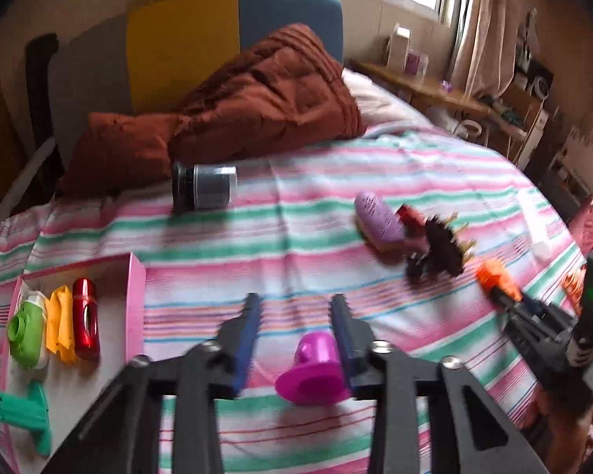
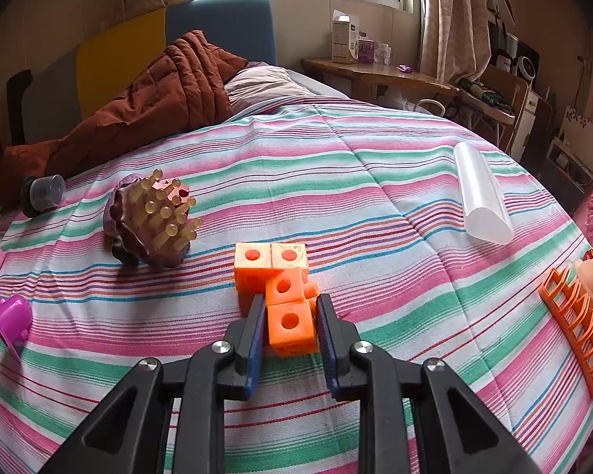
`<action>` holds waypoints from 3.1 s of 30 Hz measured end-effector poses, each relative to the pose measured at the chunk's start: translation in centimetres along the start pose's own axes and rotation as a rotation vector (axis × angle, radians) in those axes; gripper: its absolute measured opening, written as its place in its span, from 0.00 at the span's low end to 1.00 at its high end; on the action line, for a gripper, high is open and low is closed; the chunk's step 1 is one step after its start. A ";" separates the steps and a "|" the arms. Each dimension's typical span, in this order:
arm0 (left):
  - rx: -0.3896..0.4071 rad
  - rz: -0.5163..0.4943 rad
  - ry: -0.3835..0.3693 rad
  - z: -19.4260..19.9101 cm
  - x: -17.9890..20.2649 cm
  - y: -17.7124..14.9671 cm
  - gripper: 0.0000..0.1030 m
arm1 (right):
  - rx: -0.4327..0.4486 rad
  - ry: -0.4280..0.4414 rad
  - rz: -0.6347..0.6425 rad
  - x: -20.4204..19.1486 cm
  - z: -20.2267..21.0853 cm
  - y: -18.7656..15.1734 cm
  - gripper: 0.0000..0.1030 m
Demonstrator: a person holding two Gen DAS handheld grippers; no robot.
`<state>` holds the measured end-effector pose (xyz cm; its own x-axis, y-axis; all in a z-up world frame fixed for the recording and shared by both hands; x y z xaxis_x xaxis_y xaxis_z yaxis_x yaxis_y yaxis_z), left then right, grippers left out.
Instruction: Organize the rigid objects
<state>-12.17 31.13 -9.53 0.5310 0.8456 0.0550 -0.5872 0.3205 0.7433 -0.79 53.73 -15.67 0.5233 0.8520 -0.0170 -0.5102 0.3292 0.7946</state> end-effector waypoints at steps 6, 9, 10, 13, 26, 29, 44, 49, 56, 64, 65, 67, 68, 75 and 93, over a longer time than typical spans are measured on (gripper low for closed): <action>0.012 0.001 -0.032 3.0 -0.1 -3.8 0.31 | 0.000 0.004 -0.007 0.0 0.0 0.0 0.23; 0.005 0.000 -0.054 4.4 0.5 -5.5 0.31 | 0.000 0.003 -0.008 0.0 0.0 0.0 0.23; 0.000 -0.007 -0.057 4.7 0.7 -6.2 0.31 | 0.000 0.003 -0.008 0.0 0.1 0.0 0.23; -0.006 0.008 -0.062 5.7 0.9 -7.9 0.40 | 0.000 0.003 -0.007 0.0 0.0 0.0 0.23; -0.007 -0.059 -0.057 2.6 3.0 -6.9 0.43 | 0.003 -0.001 -0.007 0.1 0.1 0.1 0.23; -0.030 -0.003 -0.070 2.5 2.1 -7.8 0.32 | 0.003 -0.001 -0.010 0.2 0.1 0.0 0.23; 0.081 0.123 -0.101 8.7 -2.5 -5.6 0.32 | 0.016 -0.006 0.015 -0.2 0.4 0.1 0.23; 0.117 0.133 -0.041 10.2 -6.3 -5.0 0.32 | 0.035 -0.001 0.032 -0.8 1.0 0.3 0.23; 0.090 0.198 0.053 9.7 -12.9 -6.3 0.32 | 0.057 0.018 0.038 -1.3 2.4 0.1 0.23; 0.048 0.216 0.120 7.5 -17.3 -7.1 0.32 | 0.070 0.044 0.098 -3.3 4.0 -0.5 0.23; 0.043 0.213 0.134 7.1 -17.8 -7.1 0.32 | 0.072 0.047 0.104 -3.6 4.2 -0.6 0.23; 0.038 0.220 0.149 6.5 -18.5 -7.1 0.32 | 0.072 0.057 0.112 -4.1 4.6 -0.8 0.23; 0.037 0.221 0.149 6.2 -18.8 -7.1 0.32 | 0.072 0.063 0.116 -4.4 4.9 -0.9 0.23; 0.113 0.257 0.158 7.4 -19.4 -6.4 0.69 | 0.056 0.122 0.122 -6.6 6.4 -1.6 0.23; 0.147 0.305 0.132 13.9 -16.2 -11.0 0.86 | -0.059 0.420 0.030 -19.1 10.2 -2.7 0.23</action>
<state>-5.82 7.96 -9.37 0.2563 0.9436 0.2095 -0.6074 -0.0113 0.7943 -2.41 32.41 -11.33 0.1903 0.9494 -0.2500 -0.5657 0.3142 0.7624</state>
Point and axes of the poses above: each gripper's, at about its wrist camera, not at the fingertips, and z roughly against the way its jaws point, x to its right, y to its top, the point moved 8 cm from there along -z, roughly the way its jaws point, and after that the axes turned 10 degrees about x, right-handed, at the moved point
